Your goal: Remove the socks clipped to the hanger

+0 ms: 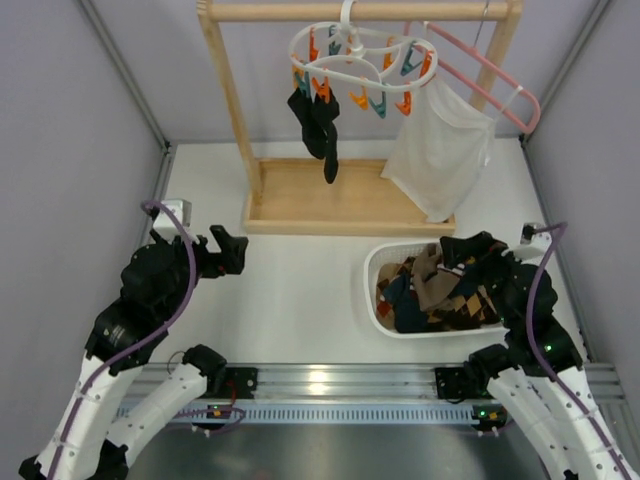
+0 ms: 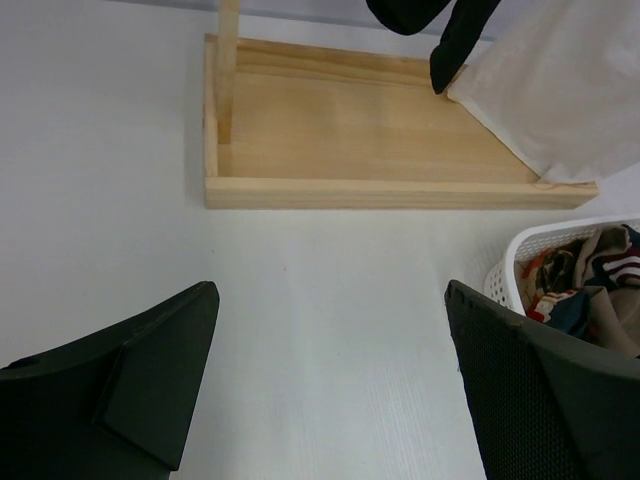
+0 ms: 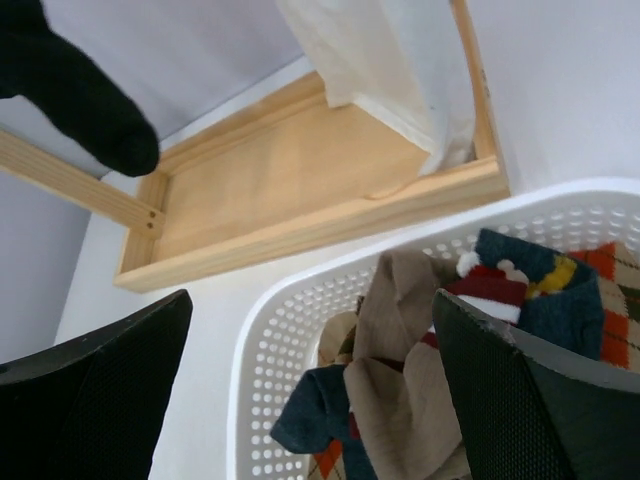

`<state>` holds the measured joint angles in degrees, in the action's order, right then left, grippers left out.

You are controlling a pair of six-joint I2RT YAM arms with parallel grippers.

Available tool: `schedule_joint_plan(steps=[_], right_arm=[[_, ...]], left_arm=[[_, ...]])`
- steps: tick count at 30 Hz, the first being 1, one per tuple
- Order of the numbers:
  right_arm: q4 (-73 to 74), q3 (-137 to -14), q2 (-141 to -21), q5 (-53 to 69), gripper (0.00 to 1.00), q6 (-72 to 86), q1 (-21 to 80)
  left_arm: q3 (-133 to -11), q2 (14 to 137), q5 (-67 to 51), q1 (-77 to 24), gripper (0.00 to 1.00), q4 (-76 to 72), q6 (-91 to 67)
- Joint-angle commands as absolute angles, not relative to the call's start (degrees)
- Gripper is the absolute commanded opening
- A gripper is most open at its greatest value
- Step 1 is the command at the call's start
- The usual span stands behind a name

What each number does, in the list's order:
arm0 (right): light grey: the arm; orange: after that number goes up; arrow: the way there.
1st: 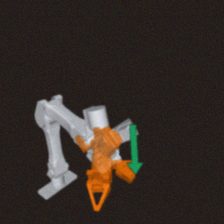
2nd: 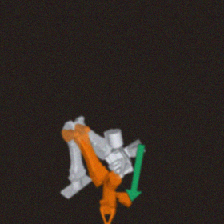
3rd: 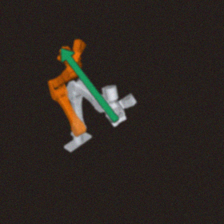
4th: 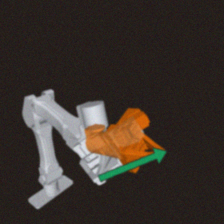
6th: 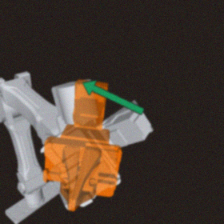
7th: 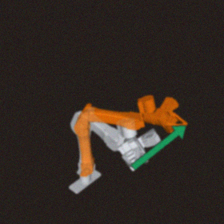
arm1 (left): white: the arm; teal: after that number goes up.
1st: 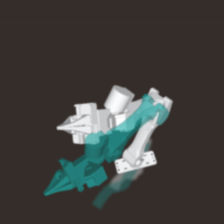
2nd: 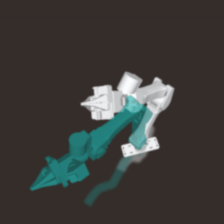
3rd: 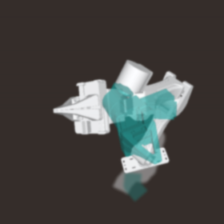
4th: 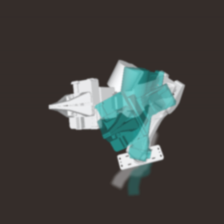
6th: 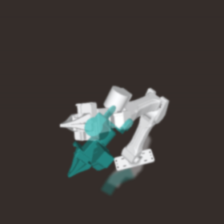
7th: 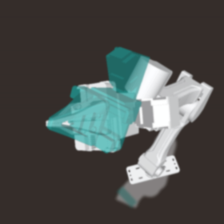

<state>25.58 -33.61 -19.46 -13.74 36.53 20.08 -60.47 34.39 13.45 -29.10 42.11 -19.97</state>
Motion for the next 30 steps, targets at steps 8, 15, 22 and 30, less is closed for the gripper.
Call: schedule_joint_plan(steps=[8, 15, 22, 30], right_arm=[[-7.12, -40.38, -46.25, 8.56, 1.00, 35.62, 25.29], [-8.35, -61.15, -72.13, -14.58, 0.99, 21.37, 41.04], [-7.91, -79.95, -93.13, -24.60, 0.84, 15.12, 42.80], [-9.66, -88.33, -102.03, -24.51, 0.68, 12.48, 42.89]], left_arm=[[-51.24, 25.93, 21.61, -29.00, 0.98, 38.23, -20.48], [-49.92, 25.05, 21.18, -29.00, 0.98, 38.32, -20.57], [-49.83, 25.66, 19.52, -29.00, 0.98, 38.14, -20.48], [-49.75, 27.16, 18.20, -29.00, 0.98, 38.06, -20.30]])
